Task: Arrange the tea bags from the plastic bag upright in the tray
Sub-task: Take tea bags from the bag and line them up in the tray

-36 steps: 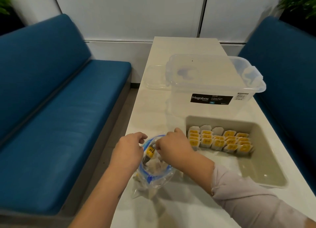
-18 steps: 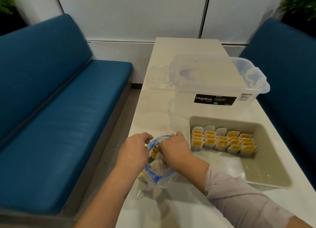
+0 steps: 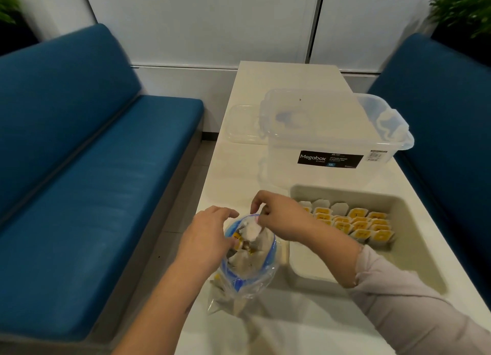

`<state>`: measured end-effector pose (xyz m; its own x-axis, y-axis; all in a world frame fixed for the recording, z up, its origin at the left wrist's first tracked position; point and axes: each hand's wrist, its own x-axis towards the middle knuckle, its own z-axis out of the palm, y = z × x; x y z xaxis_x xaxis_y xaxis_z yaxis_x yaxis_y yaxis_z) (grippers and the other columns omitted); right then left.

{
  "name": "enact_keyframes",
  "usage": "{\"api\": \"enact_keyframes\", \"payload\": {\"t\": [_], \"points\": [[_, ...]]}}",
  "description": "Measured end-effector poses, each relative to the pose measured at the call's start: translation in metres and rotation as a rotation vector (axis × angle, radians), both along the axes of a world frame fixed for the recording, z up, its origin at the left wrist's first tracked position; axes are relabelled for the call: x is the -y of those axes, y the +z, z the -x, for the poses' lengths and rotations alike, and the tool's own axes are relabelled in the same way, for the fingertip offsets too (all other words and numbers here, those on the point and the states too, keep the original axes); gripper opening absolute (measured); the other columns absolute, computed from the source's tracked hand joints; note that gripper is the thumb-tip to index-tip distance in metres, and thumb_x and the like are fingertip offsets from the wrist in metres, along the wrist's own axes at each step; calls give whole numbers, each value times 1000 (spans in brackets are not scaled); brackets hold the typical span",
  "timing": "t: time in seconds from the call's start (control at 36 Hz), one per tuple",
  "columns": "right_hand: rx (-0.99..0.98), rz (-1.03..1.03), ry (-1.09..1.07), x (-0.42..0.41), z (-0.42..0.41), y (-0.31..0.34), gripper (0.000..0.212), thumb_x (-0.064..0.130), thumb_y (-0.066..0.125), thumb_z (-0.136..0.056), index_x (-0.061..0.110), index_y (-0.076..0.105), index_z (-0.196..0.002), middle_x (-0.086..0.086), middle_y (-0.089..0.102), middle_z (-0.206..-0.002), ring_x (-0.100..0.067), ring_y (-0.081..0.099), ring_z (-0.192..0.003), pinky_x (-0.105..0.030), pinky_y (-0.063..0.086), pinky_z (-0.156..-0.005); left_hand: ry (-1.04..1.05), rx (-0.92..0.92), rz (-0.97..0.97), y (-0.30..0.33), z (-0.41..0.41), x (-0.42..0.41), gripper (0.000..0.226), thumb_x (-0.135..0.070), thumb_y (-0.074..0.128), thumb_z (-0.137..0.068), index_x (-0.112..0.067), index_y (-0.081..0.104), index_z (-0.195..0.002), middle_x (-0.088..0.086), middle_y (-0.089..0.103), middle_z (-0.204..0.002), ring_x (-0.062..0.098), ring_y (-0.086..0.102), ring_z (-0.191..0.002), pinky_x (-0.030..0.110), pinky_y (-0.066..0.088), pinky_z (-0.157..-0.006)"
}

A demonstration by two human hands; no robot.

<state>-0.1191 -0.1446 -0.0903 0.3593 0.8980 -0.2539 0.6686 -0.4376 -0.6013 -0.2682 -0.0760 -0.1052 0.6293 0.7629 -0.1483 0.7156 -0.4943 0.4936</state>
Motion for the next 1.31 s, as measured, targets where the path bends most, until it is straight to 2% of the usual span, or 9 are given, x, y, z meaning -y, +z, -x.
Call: {"api": "enact_keyframes", "payload": {"t": [0.17, 0.25, 0.33, 0.5, 0.72, 0.81, 0.94, 1.14, 1.31], "points": [[-389, -72, -157, 2, -10, 16, 15, 1, 55, -84, 14, 60, -81, 0, 62, -64, 3, 44, -37, -12, 32, -42, -55, 101, 24, 7, -10, 3, 47, -36, 79, -73, -41, 57, -114, -21, 56, -121, 6, 48, -113, 30, 40, -99], [-463, -89, -191, 3, -14, 19, 14, 2, 57, -85, 14, 62, -81, -3, 64, -69, 4, 42, -34, -11, 33, -42, -23, 223, 49, 9, -13, 4, 17, -33, 67, -85, -40, 61, -100, -18, 61, -109, 6, 59, -90, 4, 45, -67], [-448, -79, -183, 4, -17, 21, 10, 11, 56, -90, 12, 65, -91, -6, 69, -74, 3, 47, -41, -18, 34, -50, 12, 312, 97, 9, -15, 5, 5, -34, 58, -91, -37, 60, -88, -14, 65, -93, 6, 61, -78, 4, 40, -49], [-237, -168, -84, 7, -21, 28, 22, 40, 55, -92, 21, 68, -95, 7, 62, -79, -6, 56, -77, -25, 43, -70, 6, 312, 109, 6, -21, 2, 14, -35, 52, -94, -28, 62, -88, -11, 66, -80, 8, 62, -75, 22, 50, -66], [-66, -134, 18, 10, -29, 35, 8, 27, 71, -84, 31, 65, -83, 14, 63, -73, 0, 52, -66, -21, 38, -60, -18, 354, 162, 10, -30, 9, 14, -36, 53, -93, -27, 63, -92, -11, 67, -78, 9, 63, -75, 24, 52, -68], [-147, -186, -49, 14, -37, 33, 14, 21, 71, -82, 32, 64, -77, 8, 64, -71, -6, 53, -64, -22, 39, -60, 18, 452, 287, 11, -34, 10, 13, -34, 62, -88, -27, 63, -98, -9, 70, -83, 7, 66, -78, 20, 53, -68], [-320, -210, -126, 26, -51, 31, 17, 9, 72, -80, 24, 65, -75, 1, 60, -64, 1, 45, -44, -17, 34, -49, 119, 624, 571, 10, -41, 14, 29, -17, 76, -78, -19, 61, -102, 5, 67, -99, 22, 69, -82, 40, 59, -76], [-569, -257, -235, 45, -69, 24, 17, -2, 68, -79, 14, 60, -75, -6, 60, -65, -10, 40, -42, -20, 34, -43, 202, 804, 918, 14, -58, 23, 28, -4, 69, -80, -6, 59, -106, 12, 68, -102, 17, 69, -82, 26, 58, -66], [-644, -287, -299, 58, -78, 13, 15, 1, 70, -79, 13, 61, -82, -9, 63, -70, -13, 42, -47, -21, 37, -43, 170, 765, 799, 13, -72, 29, 21, -8, 71, -81, -12, 65, -101, 13, 70, -101, 18, 70, -84, 26, 56, -63]]}}
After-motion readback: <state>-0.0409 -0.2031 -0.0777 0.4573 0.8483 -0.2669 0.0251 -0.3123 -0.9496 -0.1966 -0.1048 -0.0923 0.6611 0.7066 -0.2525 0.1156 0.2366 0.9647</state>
